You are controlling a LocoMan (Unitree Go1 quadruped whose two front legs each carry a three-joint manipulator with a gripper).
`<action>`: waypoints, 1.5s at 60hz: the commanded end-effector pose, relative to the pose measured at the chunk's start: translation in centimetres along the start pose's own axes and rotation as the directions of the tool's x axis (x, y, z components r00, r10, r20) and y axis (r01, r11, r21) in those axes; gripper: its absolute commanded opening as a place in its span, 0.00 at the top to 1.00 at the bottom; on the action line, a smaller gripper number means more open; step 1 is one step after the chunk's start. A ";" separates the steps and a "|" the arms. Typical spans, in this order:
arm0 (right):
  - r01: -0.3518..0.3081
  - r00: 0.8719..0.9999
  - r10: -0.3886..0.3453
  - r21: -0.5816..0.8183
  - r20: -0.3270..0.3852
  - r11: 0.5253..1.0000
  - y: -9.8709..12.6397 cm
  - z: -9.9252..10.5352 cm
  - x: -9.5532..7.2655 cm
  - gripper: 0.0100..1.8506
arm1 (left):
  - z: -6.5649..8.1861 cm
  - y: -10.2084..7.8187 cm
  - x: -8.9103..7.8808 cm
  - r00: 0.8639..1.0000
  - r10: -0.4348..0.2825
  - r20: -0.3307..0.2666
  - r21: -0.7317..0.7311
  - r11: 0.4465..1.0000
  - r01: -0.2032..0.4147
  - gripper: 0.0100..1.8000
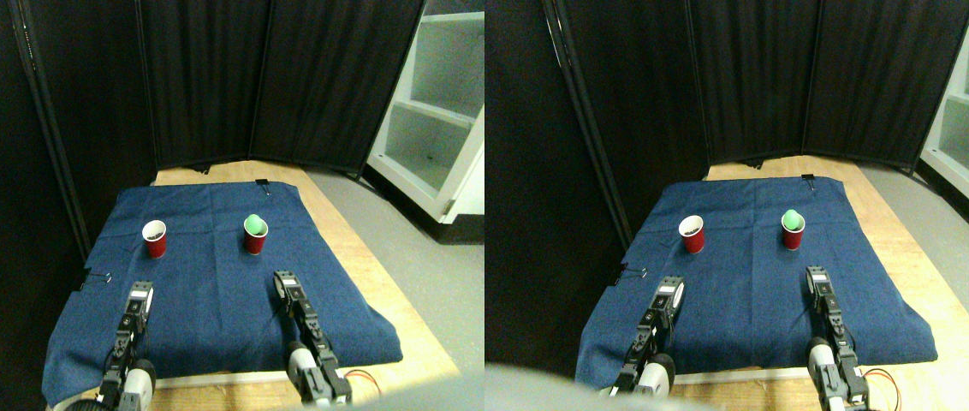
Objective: Pour (bimanual)
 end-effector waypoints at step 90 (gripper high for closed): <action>0.023 0.976 -0.121 0.469 0.180 0.883 -0.6 3.1 3.9 0.69 | 3.9 1.5 3.9 0.970 0.117 0.212 -0.529 0.848 0.013 0.59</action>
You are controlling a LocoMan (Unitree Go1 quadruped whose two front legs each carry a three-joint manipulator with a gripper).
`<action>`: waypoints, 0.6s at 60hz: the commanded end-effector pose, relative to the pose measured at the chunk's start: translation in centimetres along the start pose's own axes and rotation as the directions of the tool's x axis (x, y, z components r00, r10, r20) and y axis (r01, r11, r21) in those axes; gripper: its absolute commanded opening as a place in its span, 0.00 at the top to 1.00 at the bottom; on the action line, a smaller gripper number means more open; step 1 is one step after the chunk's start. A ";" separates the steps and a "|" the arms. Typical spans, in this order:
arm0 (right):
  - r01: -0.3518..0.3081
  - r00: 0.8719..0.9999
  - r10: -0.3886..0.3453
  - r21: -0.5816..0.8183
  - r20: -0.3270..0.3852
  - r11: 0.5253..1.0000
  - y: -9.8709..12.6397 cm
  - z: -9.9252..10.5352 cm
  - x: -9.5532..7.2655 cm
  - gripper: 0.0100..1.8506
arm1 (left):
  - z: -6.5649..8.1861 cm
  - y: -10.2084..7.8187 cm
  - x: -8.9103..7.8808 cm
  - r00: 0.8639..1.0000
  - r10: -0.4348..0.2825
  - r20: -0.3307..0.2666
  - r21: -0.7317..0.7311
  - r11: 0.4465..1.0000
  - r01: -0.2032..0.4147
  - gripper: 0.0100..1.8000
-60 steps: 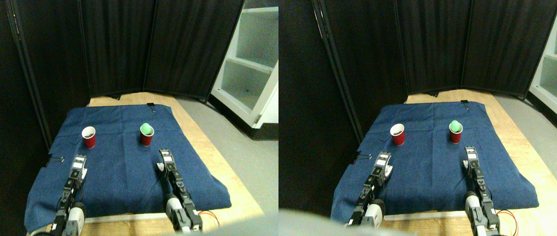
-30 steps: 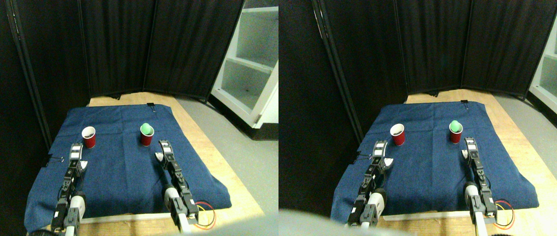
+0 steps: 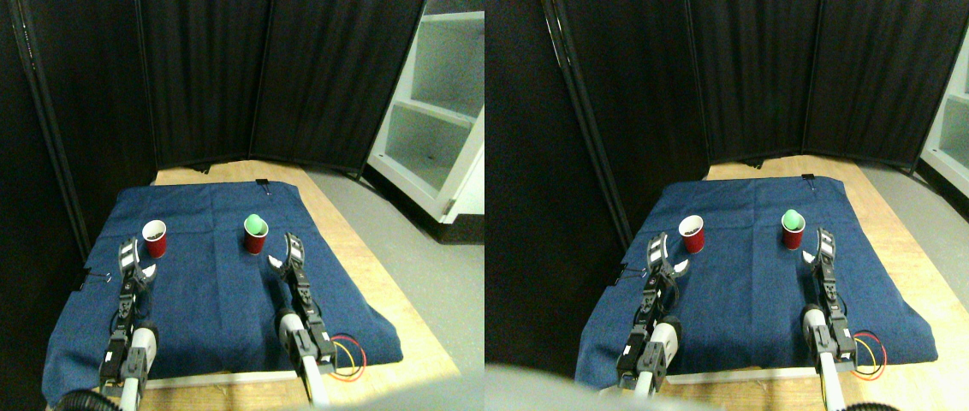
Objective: Pour (bimanual)
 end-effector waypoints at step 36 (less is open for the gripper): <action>0.059 0.996 -0.076 0.345 0.035 0.937 -0.1 -0.8 1.2 0.63 | -1.5 0.5 2.3 0.993 0.113 0.031 -0.331 0.939 -0.096 0.60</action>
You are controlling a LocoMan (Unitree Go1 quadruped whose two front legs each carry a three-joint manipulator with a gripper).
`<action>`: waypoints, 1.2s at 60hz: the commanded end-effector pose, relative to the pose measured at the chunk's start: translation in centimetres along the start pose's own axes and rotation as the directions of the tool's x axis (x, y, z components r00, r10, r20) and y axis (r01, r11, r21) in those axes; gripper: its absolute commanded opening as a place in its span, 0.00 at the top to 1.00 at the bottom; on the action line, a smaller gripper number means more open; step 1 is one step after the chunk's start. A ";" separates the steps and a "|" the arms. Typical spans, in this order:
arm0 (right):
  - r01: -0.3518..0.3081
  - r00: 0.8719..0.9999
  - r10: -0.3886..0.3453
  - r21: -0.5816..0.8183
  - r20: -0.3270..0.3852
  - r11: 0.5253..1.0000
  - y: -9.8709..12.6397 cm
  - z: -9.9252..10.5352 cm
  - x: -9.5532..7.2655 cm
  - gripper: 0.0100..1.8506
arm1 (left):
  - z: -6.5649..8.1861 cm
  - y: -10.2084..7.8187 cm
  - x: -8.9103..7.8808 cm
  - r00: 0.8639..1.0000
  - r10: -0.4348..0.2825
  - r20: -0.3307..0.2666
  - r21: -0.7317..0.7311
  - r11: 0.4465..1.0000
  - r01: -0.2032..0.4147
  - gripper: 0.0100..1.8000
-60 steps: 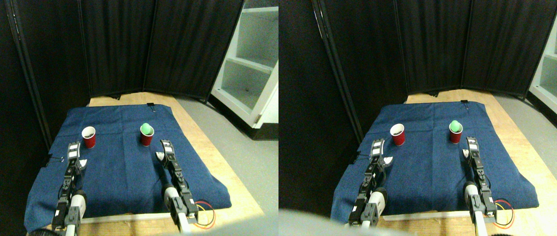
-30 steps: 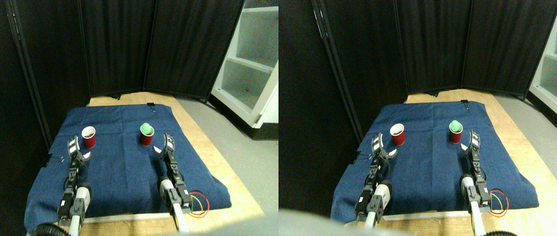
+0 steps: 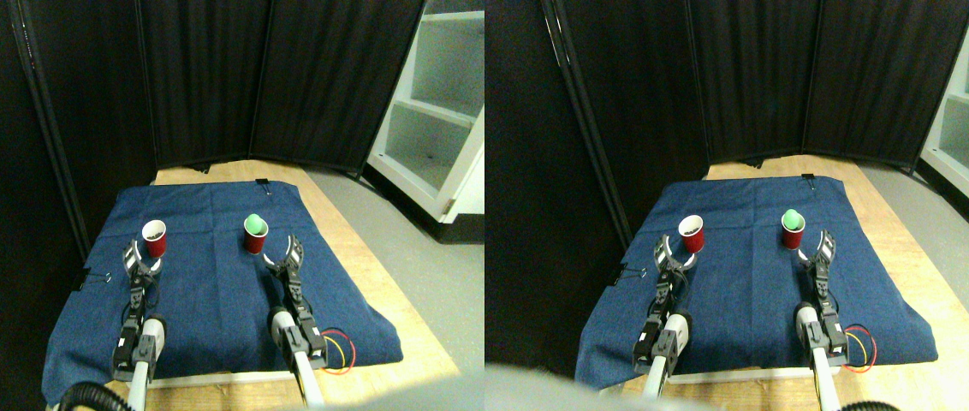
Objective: Pour (bimanual)
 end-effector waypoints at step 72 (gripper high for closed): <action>0.118 0.993 -0.097 0.570 -0.067 0.813 1.9 -2.5 2.8 0.57 | -2.2 0.2 3.1 0.998 0.040 0.038 -0.332 0.943 -0.025 0.45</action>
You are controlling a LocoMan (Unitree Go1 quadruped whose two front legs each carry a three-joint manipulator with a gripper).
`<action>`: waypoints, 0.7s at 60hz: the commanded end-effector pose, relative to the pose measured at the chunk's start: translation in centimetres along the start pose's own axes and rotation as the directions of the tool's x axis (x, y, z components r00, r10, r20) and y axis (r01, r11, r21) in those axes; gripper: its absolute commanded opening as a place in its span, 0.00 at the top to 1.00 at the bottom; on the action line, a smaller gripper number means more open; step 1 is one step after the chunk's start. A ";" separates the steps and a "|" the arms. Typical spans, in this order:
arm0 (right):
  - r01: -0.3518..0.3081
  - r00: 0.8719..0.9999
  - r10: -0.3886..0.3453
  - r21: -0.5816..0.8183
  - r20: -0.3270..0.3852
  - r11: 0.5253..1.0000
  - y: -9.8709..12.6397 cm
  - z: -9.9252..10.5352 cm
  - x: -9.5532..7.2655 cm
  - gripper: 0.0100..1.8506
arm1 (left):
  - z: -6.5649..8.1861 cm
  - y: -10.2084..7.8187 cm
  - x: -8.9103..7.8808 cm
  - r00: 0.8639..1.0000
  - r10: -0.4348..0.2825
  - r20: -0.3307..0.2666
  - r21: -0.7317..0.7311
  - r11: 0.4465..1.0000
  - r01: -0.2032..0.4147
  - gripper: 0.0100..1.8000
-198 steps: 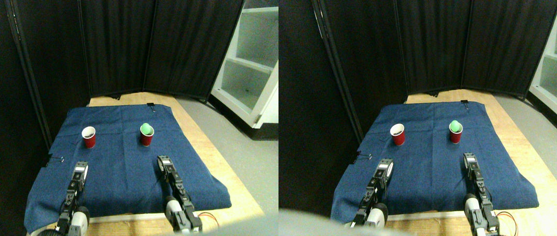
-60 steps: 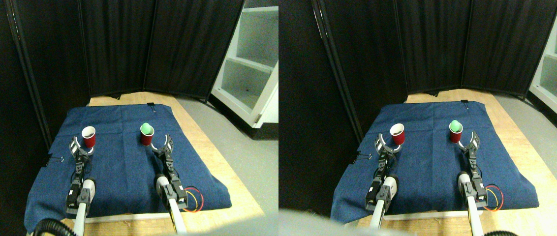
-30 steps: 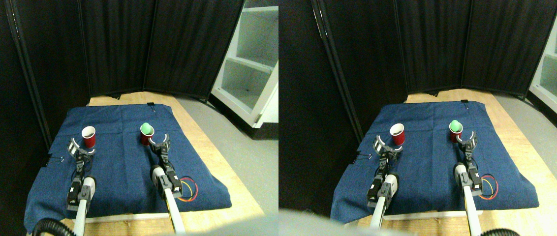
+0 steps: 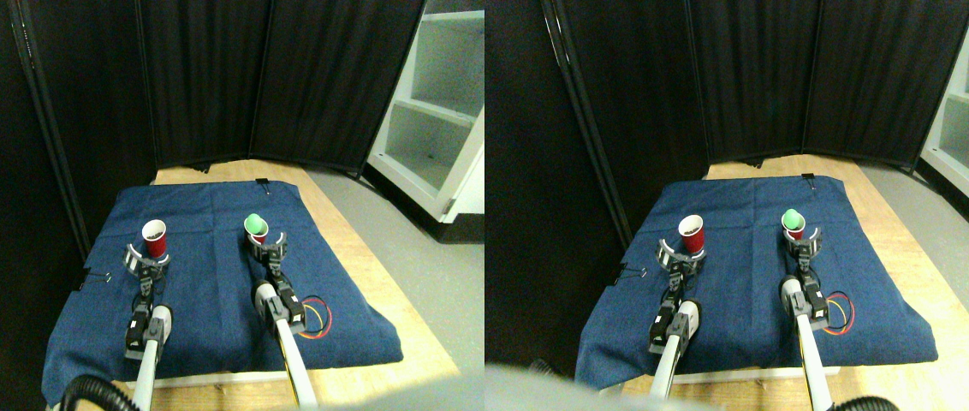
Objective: Pour (bimanual)
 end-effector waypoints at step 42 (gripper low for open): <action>0.045 0.997 -0.040 0.077 -0.069 0.996 -1.0 -1.9 1.1 0.49 | -2.0 -2.3 1.4 0.999 -0.042 -0.003 -0.109 0.993 0.041 0.46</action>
